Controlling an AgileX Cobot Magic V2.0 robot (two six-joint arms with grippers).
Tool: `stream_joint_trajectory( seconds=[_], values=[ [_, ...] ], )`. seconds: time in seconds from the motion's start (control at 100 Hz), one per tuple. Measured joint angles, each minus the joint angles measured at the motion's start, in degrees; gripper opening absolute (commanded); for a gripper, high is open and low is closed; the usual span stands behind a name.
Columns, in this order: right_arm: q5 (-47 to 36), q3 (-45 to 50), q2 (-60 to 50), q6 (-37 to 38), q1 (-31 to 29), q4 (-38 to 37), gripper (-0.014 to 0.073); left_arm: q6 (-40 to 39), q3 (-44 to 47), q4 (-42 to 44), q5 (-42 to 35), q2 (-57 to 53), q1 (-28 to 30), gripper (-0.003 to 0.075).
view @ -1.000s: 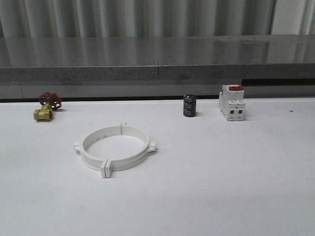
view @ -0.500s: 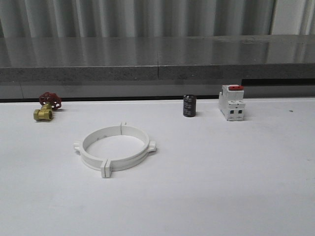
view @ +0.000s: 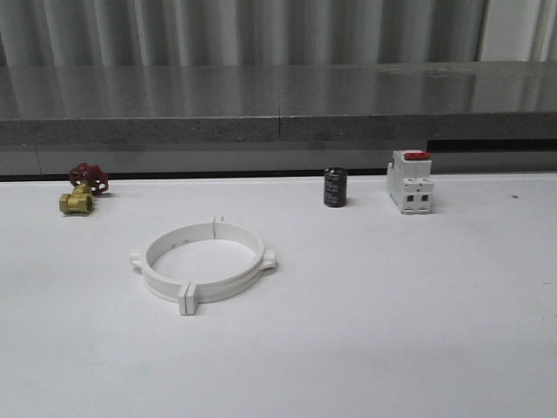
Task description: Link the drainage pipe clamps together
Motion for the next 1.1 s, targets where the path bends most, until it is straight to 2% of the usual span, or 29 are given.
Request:
stream_joint_trajectory(
  seconds=[0.26,1.1],
  values=[
    [-3.33,0.87,0.00,0.00,0.00,0.00,-0.0067,0.00,0.00,0.00,0.00,0.00,0.00,-0.0021],
    [-3.56,0.87,0.00,-0.04,0.00,0.00,-0.0067,0.22,0.00,0.44,0.00,0.00,0.00,-0.0021]
  ],
)
